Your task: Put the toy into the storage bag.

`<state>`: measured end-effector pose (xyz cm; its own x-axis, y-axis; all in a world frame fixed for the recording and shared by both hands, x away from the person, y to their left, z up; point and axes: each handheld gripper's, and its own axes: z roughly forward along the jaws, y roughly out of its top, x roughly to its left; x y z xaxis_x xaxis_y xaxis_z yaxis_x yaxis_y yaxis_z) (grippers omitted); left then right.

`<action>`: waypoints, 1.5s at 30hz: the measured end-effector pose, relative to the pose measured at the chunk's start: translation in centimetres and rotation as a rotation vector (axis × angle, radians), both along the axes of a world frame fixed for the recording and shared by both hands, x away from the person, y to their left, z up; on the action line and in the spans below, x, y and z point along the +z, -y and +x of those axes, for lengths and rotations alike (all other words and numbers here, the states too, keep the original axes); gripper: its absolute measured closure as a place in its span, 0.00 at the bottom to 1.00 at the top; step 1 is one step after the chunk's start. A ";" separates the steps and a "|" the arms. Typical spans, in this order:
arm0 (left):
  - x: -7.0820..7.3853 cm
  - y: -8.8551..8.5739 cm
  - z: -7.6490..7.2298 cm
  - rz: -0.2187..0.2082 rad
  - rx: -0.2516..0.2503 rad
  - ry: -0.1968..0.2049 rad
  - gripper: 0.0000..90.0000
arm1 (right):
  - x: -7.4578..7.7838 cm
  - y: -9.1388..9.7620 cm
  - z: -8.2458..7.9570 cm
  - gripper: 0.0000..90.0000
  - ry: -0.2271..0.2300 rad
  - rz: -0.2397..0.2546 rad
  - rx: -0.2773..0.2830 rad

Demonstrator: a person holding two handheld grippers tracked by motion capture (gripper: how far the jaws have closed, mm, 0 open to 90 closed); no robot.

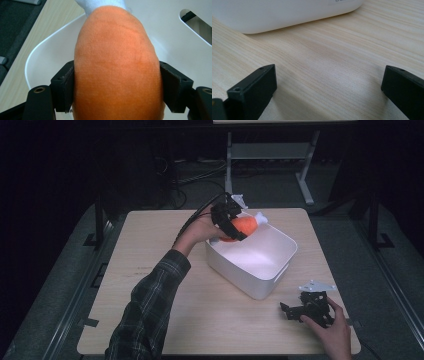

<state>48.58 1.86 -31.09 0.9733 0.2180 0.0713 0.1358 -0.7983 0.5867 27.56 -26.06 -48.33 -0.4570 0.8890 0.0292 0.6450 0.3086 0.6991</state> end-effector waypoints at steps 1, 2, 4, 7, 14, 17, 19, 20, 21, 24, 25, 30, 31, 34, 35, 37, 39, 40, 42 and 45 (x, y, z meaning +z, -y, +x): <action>-0.1 0.0 0.0 0.001 0.000 0.001 0.27 | 0.0 0.0 0.0 0.00 0.000 0.000 0.000; -0.1 0.0 0.1 0.008 0.000 0.001 0.26 | 0.0 0.0 0.0 0.00 0.000 0.000 0.000; -0.2 -0.1 0.1 0.002 0.008 0.001 0.25 | 0.0 0.0 0.0 0.00 0.000 0.000 0.000; -0.2 -0.2 0.2 -0.004 0.009 -0.007 0.22 | 0.0 0.0 0.0 0.00 0.000 0.000 0.000; -0.2 -0.2 0.2 0.001 0.014 -0.006 0.16 | 0.0 0.0 0.0 0.00 0.000 0.000 0.000; 0.0 -0.3 0.2 -0.003 0.019 0.002 0.16 | 0.0 0.0 0.0 0.00 0.000 0.000 0.000; 0.2 -0.5 0.2 -0.005 0.022 0.006 0.16 | 0.0 0.0 0.0 0.00 0.000 0.000 0.000; 0.3 -0.6 0.1 -0.010 0.021 0.006 0.16 | 0.0 0.0 0.0 0.00 0.000 0.000 0.000; 0.3 -0.6 0.1 -0.015 0.023 0.007 0.16 | 0.0 0.0 0.0 0.00 0.000 0.000 0.000; 0.7 -1.1 -0.2 -0.014 0.023 0.008 0.16 | 0.0 0.0 0.0 0.00 0.000 0.000 0.000; 0.8 -1.3 -0.4 -0.018 0.029 0.007 0.16 | 0.0 0.0 0.0 0.00 0.000 0.000 0.000; 1.5 -2.2 -1.0 -0.034 0.042 0.008 0.16 | 0.0 0.0 0.0 0.00 -0.001 0.000 0.001; 1.6 -2.4 -1.1 -0.040 0.046 0.006 0.16 | 0.0 0.0 0.0 0.00 -0.001 0.001 0.001; 2.1 -3.1 -1.6 -0.057 0.057 0.015 0.16 | 0.0 0.0 0.0 0.00 -0.001 0.002 0.000; 2.2 -3.4 -1.7 -0.059 0.055 0.017 0.16 | 0.0 0.0 0.0 0.00 0.000 0.001 0.001; 2.4 -3.9 -2.0 -0.066 0.067 0.017 0.16 | 0.0 0.0 0.0 0.00 0.000 0.001 0.001; 2.5 -4.3 -2.1 -0.065 0.071 0.022 0.16 | 0.0 0.0 0.0 0.00 0.000 0.001 0.001; 2.6 -4.6 -2.2 -0.064 0.077 0.023 0.16 | 0.0 0.0 0.0 0.00 0.000 0.000 0.002; 2.6 -5.0 -2.5 -0.079 0.089 0.022 0.16 | 0.0 0.0 0.0 0.00 0.001 0.000 0.002; 2.6 -5.9 -2.8 -0.084 0.102 0.024 0.16 | 0.0 0.0 0.0 0.00 -0.001 0.002 0.001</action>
